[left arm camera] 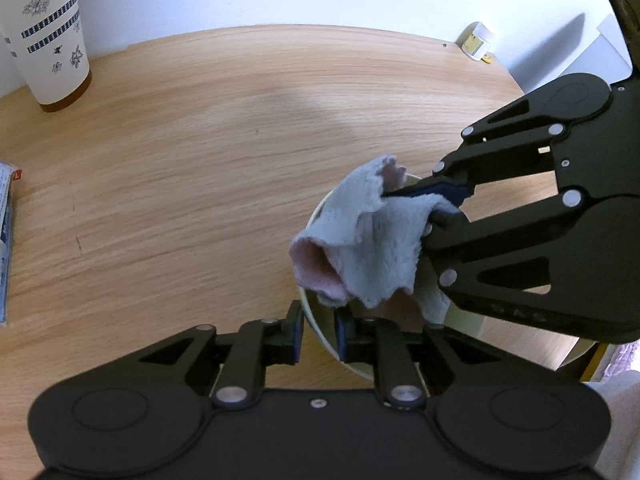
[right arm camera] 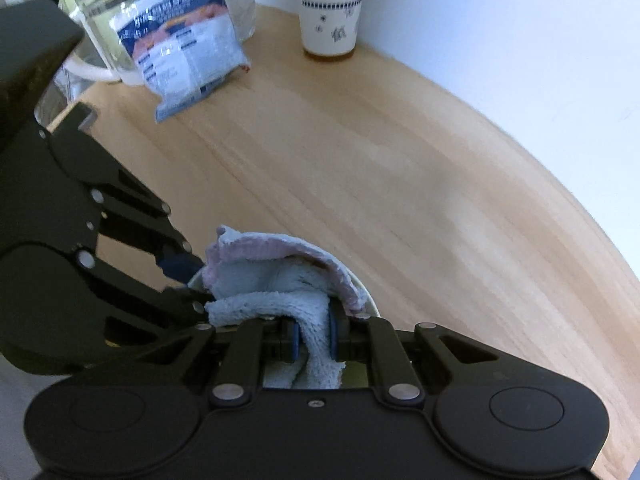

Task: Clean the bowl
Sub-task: 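Wipe the bowl interior with the towel in the right gripper while the left gripper holds the rim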

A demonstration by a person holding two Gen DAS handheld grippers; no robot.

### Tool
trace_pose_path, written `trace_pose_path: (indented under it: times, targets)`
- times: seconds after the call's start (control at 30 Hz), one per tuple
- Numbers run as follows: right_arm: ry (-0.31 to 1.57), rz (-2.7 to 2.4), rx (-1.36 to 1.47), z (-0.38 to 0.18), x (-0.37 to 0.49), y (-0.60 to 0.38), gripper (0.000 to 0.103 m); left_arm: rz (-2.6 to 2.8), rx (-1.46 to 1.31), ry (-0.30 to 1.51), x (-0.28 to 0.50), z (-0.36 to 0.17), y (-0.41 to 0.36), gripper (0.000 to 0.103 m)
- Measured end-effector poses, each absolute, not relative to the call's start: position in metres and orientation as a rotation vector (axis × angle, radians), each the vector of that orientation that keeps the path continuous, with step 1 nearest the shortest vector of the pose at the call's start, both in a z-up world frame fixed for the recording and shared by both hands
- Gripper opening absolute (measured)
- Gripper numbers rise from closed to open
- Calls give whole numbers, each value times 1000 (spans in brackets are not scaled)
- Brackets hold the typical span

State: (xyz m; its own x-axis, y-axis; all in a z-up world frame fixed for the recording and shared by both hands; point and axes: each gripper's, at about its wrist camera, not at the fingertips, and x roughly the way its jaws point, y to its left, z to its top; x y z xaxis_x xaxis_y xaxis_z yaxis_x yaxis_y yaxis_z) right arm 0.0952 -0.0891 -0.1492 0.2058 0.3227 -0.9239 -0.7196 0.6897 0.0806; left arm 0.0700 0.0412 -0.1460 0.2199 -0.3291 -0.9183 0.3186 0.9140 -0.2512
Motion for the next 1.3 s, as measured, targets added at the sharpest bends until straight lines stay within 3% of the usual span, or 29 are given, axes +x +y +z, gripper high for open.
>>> trace_pose_path:
  times: [0.43, 0.53, 0.73, 0.83, 1.0, 1.3]
  targets:
    - [1214, 768, -425, -166, 93, -83, 14, -433, -124, 1287, 75, -145, 50, 15]
    - [1212, 772, -442, -164, 90, -83, 14, -440, -153, 1317, 76, -137, 56, 28]
    - [1231, 864, -290, -138, 88, -102, 14, -412, -256, 1266, 74, -119, 72, 32]
    - [1265, 889, -211, -140, 90, -103, 15, -383, -319, 1265, 78, -123, 76, 30]
    - [1305, 911, -128, -148, 96, -101, 15, -375, -356, 1267, 81, -130, 75, 16]
    - [1407, 902, 152, -167, 108, -113, 16, -367, -353, 1252, 81, -137, 76, 13]
